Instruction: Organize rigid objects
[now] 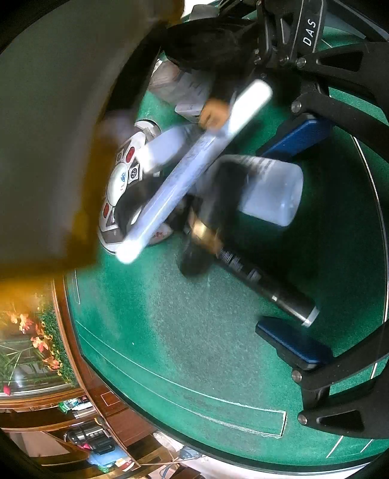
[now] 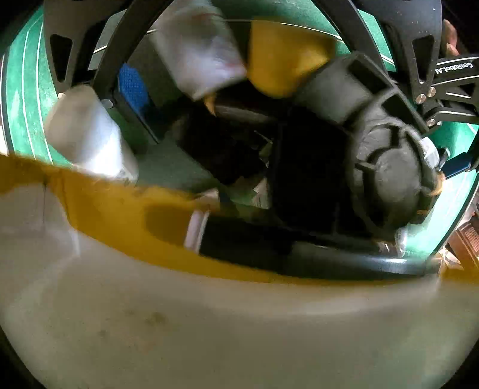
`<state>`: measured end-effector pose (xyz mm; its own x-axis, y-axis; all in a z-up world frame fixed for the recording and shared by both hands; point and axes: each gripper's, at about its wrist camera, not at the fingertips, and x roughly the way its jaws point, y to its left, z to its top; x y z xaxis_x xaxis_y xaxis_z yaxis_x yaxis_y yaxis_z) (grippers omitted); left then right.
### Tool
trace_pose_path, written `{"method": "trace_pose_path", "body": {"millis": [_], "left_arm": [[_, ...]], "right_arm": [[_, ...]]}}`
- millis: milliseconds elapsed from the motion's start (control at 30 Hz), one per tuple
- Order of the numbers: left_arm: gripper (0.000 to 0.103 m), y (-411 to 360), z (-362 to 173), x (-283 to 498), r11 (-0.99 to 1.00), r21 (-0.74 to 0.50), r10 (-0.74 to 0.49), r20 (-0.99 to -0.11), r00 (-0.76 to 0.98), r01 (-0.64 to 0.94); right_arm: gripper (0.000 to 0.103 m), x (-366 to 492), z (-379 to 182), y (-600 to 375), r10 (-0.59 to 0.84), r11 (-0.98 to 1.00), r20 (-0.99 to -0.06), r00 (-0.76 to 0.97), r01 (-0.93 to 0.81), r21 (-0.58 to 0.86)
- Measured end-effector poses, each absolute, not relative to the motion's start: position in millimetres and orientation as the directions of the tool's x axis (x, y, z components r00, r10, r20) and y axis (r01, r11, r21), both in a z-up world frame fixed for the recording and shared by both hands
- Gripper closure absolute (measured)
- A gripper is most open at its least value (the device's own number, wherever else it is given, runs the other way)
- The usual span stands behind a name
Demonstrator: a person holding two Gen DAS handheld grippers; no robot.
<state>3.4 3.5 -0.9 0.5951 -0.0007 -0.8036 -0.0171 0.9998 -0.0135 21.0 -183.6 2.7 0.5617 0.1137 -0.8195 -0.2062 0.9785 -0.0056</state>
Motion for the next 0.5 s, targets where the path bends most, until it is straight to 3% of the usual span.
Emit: {"method": "trace_pose_path", "body": {"millis": [500], "left_arm": [[0.000, 3, 0, 2, 1.000, -0.012, 0.000, -0.803, 0.595, -0.017]], "right_arm": [[0.000, 24, 1, -170, 0.113, 0.979, -0.819, 0.563, -0.205, -0.006]]}}
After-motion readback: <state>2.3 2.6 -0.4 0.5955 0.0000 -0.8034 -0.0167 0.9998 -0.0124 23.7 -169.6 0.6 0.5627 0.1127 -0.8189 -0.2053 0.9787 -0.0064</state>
